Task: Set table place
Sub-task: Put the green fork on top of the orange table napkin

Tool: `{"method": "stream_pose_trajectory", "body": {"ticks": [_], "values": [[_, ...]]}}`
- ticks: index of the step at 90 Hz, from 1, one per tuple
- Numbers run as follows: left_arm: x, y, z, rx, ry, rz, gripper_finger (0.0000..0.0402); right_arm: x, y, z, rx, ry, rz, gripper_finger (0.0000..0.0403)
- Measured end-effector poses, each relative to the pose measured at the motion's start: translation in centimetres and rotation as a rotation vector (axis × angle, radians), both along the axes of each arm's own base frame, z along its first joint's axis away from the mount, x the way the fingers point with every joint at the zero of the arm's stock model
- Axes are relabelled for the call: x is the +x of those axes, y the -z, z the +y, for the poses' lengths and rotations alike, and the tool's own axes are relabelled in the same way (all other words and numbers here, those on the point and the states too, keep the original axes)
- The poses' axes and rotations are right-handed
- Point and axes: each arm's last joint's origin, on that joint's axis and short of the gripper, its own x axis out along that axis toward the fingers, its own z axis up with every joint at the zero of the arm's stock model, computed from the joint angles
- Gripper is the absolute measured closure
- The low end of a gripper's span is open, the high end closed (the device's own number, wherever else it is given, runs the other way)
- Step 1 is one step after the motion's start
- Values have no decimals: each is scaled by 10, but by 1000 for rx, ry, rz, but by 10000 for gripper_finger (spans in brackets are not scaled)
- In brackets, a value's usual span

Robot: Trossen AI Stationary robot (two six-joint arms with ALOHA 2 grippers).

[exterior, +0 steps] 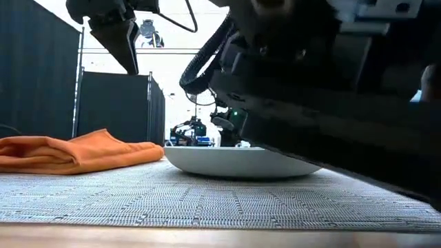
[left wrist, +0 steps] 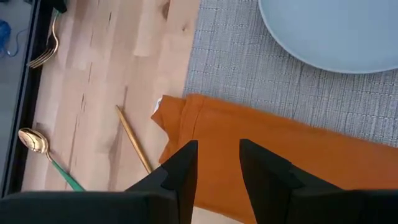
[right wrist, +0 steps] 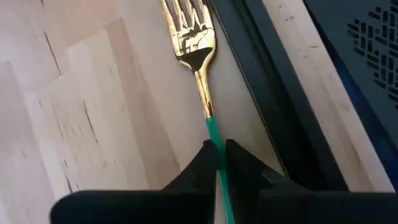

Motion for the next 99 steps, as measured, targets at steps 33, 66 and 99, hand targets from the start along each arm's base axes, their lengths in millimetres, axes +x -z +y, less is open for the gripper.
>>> {"method": "stream_pose_trajectory", "body": {"ticks": [33,66,99], "values": [[0,0,0,11,17,5,297,5,-19,26,50,-77,32,401],[0,0,1,29,15,5,297,18,-68,69,105,-178,-42,401],[-10,1,13,158,-71,95,297,37,-99,137,167,-295,-43,402]]}}
